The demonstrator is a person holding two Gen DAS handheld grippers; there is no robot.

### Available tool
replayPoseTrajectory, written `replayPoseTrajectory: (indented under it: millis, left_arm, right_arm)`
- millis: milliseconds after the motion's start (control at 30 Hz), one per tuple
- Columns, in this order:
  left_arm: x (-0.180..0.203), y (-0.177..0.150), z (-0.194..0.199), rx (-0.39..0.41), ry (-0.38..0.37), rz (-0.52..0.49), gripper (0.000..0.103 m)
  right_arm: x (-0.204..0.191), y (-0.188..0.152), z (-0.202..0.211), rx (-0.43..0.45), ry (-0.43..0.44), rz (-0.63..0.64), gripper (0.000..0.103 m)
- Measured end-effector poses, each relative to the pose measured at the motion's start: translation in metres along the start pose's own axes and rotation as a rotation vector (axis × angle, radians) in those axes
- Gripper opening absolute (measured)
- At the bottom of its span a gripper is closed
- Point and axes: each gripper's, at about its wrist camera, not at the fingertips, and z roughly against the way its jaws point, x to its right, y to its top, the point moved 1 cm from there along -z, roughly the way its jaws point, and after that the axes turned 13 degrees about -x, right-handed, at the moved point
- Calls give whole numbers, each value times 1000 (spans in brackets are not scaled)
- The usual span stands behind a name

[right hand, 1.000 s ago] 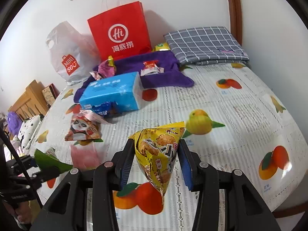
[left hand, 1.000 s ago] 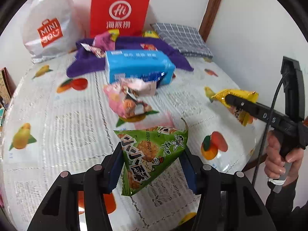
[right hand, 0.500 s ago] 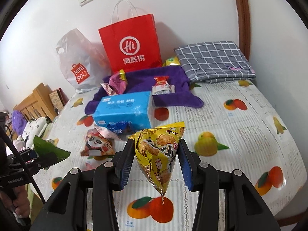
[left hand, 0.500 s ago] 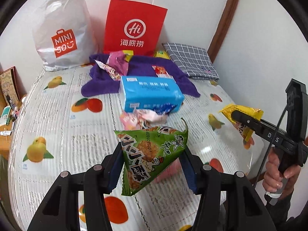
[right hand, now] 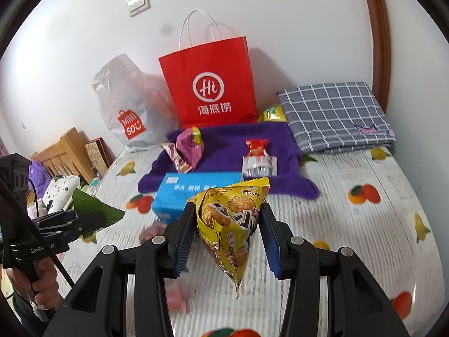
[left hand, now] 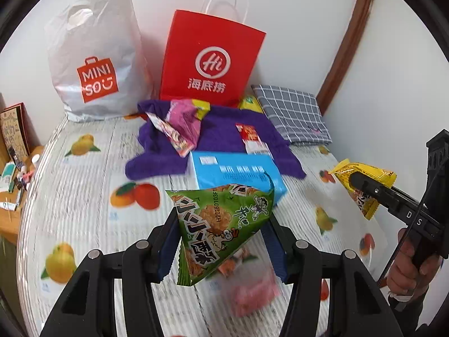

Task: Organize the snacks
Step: 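Carry the yellow packet in the right gripper while the left carries the green packet to the towel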

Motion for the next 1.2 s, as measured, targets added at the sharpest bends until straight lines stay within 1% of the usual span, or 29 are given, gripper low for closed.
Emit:
replayPoseTrajectory:
  millis: [233, 433, 667, 933, 1200]
  left_arm:
    - [-14, 29, -10, 16, 8, 15, 53]
    - [-21, 50, -21, 13, 22, 23, 53]
    - [-27, 72, -36, -7, 52, 23, 53]
    - [-37, 95, -52, -31, 66, 31, 53]
    - [-49, 111, -59, -39, 85, 57, 53]
  right_arm:
    - [-4, 39, -18, 5, 9, 15, 45]
    - [-9, 69, -37, -4, 21, 33, 45]
    - [-10, 92, -59, -16, 36, 44, 45]
    - [-6, 118, -90, -38, 40, 52, 45]
    - [-6, 154, -123, -42, 37, 95, 45]
